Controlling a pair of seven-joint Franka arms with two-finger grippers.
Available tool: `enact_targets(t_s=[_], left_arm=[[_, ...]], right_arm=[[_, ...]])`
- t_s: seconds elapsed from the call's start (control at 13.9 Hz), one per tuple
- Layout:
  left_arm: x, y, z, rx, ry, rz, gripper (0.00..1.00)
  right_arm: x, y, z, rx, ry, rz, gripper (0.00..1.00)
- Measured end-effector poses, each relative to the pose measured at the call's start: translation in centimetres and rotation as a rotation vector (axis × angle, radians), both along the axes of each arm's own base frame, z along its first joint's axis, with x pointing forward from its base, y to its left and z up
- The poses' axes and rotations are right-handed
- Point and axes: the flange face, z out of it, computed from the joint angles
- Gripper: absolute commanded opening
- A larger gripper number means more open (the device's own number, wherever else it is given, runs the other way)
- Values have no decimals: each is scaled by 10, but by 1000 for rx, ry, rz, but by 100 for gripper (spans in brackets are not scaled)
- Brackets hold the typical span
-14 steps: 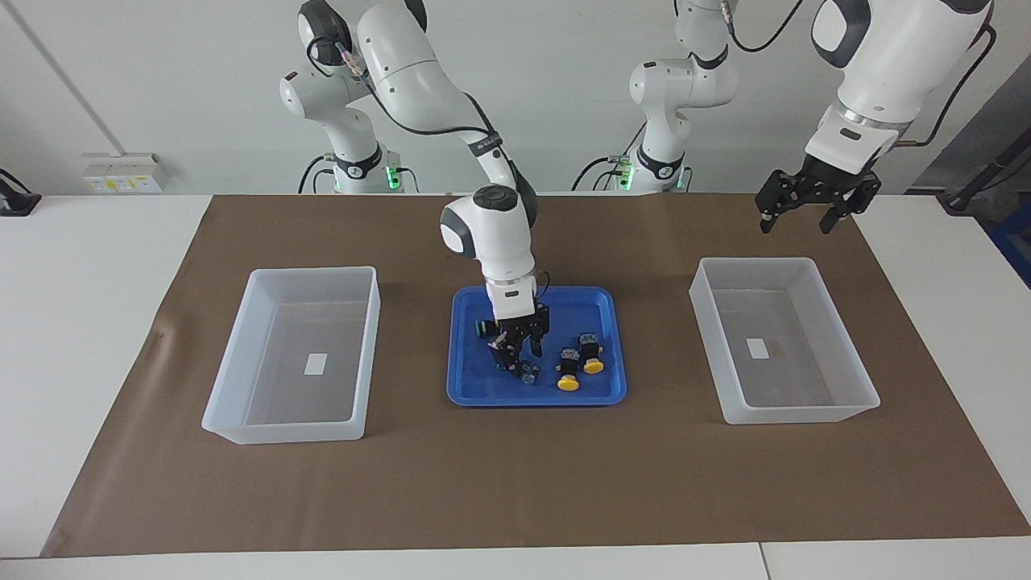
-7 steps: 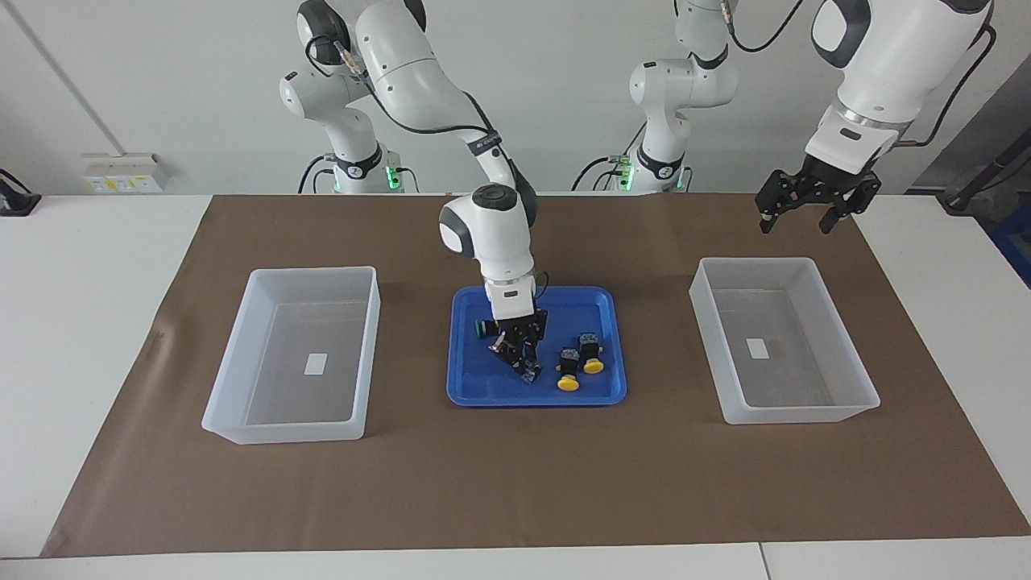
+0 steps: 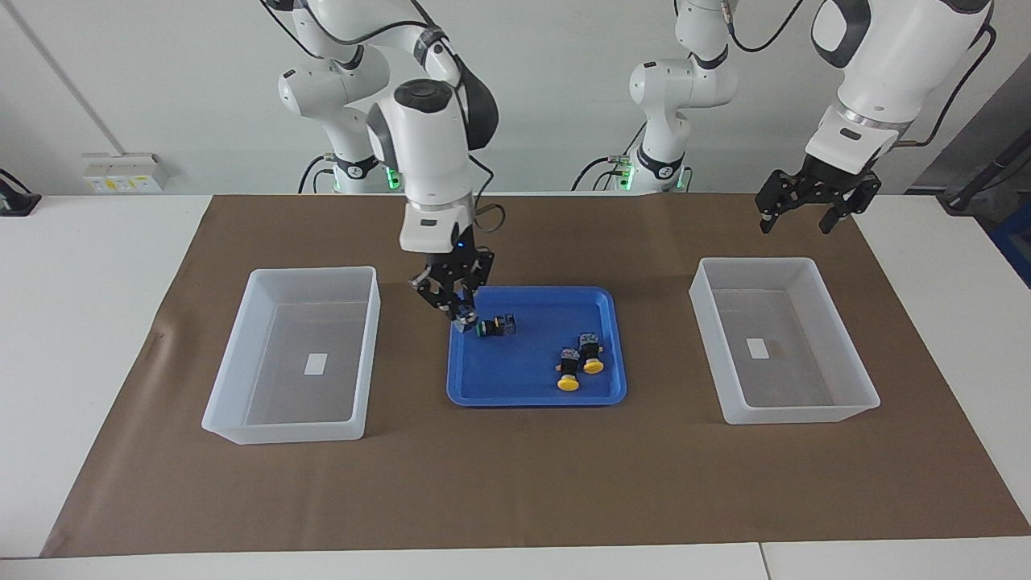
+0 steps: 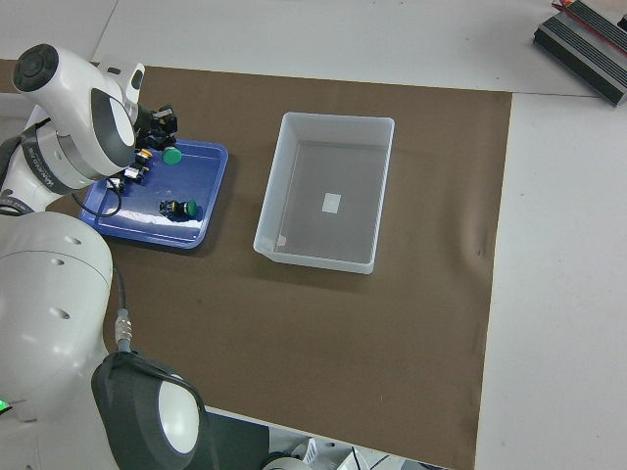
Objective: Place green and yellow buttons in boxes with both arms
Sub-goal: 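Carry the green button into the bin nearest the right gripper and release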
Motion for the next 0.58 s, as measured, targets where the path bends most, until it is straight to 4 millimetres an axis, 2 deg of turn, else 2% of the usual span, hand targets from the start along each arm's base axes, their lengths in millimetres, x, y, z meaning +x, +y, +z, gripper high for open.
enact_targets(t_s=[0.14,0.29,0.43,0.58], left_arm=[[0,0,0,0,0,0,100],[0,0,0,0,0,0,100],[0,0,0,0,0,0,100],[0,0,0,0,0,0,100]], right_arm=[[14,-67,6,-15,15,-56,0],[23,-123,-8,-27,44,-98,0],[24,-165,-32,-16,91,-117,0],[23,-192,-59,-7,113,-141,0]])
